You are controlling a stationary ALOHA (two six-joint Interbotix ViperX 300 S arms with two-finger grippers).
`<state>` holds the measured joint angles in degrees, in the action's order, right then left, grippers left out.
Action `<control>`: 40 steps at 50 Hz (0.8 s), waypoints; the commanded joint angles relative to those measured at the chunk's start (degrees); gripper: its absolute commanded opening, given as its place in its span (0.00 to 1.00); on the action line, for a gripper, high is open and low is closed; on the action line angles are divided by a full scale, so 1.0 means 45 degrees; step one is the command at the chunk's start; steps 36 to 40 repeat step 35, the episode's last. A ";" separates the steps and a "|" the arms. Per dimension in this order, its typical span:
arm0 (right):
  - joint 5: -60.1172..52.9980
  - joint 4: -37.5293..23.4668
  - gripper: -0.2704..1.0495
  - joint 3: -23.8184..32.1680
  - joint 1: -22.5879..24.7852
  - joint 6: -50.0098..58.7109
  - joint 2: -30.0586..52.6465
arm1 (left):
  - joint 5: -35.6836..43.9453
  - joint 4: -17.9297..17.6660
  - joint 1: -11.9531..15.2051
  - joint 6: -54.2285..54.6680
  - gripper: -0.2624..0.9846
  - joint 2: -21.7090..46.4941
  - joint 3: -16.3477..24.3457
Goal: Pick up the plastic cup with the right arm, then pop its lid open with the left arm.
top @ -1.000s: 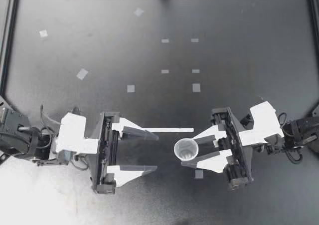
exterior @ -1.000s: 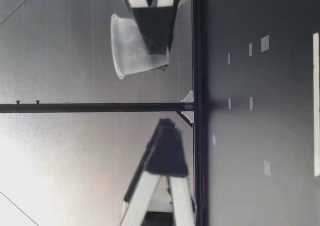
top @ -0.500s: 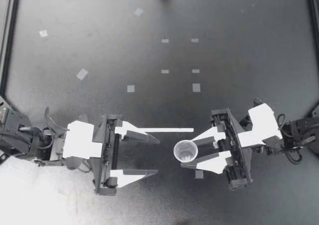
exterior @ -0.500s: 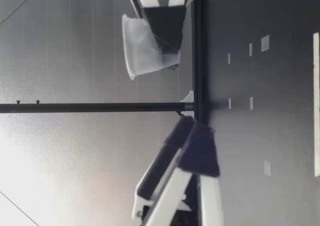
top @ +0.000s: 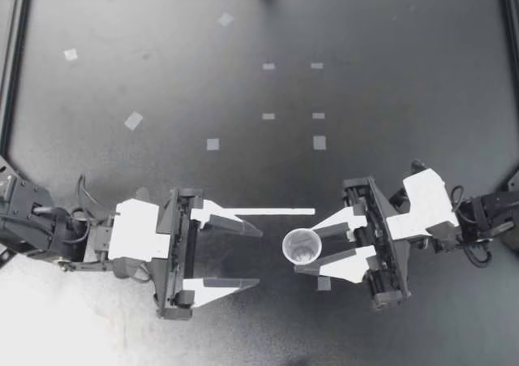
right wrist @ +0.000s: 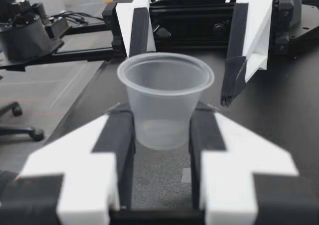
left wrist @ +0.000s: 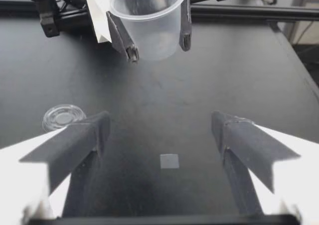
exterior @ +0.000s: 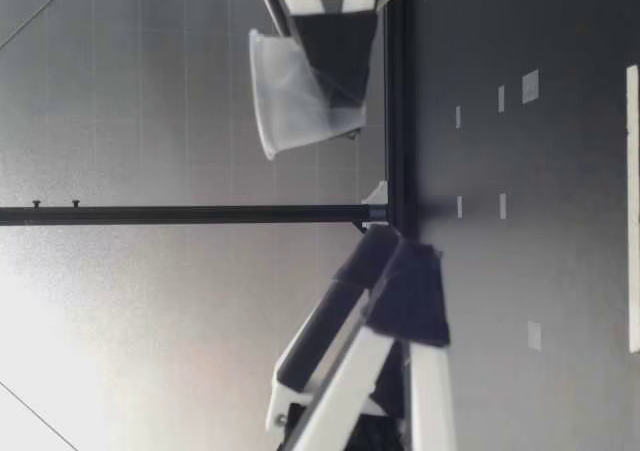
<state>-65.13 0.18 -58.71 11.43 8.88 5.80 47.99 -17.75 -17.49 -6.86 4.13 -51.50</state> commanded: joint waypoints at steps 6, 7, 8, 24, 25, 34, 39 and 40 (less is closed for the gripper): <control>-0.0020 -0.0020 0.41 0.0176 0.0078 -0.0039 -0.0156 | 0.0039 0.0020 -0.0020 0.0000 0.80 -0.0195 0.0156; 0.0000 -0.0020 0.41 0.0176 0.0078 -0.0059 -0.0156 | 0.0039 0.0020 0.0000 0.0000 0.80 -0.0195 0.0156; 0.0020 -0.0020 0.41 0.0176 0.0078 -0.0059 -0.0156 | 0.0039 0.0020 -0.0020 0.0020 0.80 -0.0195 0.0156; 0.0117 -0.0020 0.41 0.0176 0.0078 -0.0449 -0.0156 | 0.0039 0.0020 -0.0020 0.0039 0.80 -0.0176 0.0137; 0.0117 -0.0020 0.41 0.0176 0.0078 -0.0449 -0.0156 | 0.0039 0.0020 -0.0020 0.0059 0.80 -0.0176 0.0137; 0.0117 -0.0020 0.41 0.0176 0.0078 -0.0449 -0.0156 | 0.0039 0.0020 -0.0020 0.0059 0.80 -0.0176 0.0156; 0.0137 -0.0020 0.41 0.0176 0.0078 -0.0449 -0.0156 | 0.0039 0.0020 -0.0020 0.0059 0.80 -0.0176 0.0137; 0.0137 -0.0020 0.41 0.0176 0.0078 -0.0449 -0.0156 | 0.0039 0.0020 -0.0020 0.0059 0.80 -0.0176 0.0137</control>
